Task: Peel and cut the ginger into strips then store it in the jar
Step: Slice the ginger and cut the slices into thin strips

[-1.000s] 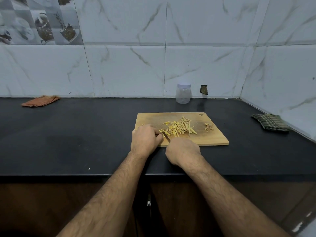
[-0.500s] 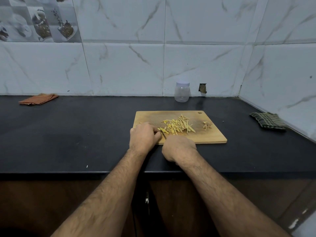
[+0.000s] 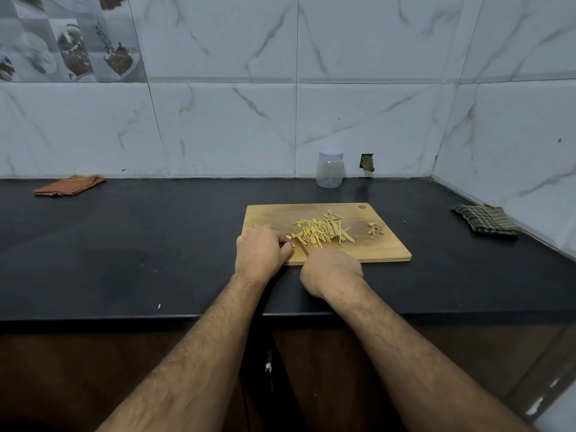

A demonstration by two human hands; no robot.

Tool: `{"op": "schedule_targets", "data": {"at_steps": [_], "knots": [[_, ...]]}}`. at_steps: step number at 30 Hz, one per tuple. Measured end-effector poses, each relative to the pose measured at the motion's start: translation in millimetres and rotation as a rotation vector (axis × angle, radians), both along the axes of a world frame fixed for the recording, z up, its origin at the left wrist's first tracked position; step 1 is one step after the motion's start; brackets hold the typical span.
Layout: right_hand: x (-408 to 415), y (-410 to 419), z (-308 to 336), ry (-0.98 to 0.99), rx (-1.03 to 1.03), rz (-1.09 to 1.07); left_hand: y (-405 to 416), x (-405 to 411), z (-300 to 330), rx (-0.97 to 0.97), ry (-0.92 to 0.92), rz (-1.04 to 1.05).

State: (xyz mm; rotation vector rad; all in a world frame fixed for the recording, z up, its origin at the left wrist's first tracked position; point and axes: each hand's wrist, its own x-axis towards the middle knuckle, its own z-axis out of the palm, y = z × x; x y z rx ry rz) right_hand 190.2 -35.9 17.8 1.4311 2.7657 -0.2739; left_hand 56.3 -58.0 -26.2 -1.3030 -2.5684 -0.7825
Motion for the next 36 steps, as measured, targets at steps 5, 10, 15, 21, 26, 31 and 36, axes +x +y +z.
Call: {"op": "schedule_targets", "data": {"at_steps": [5,10,15,21,26,31,36], "knots": [[1,4,-2,0.044,0.009,-0.009,0,-3,-2,0.033,-0.063,0.001],[0,2,-3,0.064,-0.015,0.014,0,-7,-5,0.101,-0.181,0.014],[-3,1,-2,0.045,-0.018,0.024,2,-7,-5,0.105,-0.149,0.003],[-3,1,-2,0.037,-0.013,0.027,3,-7,-4,0.079,-0.112,0.008],[-3,-2,0,0.020,-0.029,0.027,3,-7,-4,0.072,-0.102,0.003],[-10,-6,5,0.013,-0.067,0.035,2,-6,-5,0.078,-0.100,0.004],[-6,-9,5,0.008,-0.092,0.023,3,-6,-5,0.066,-0.106,0.020]]}}
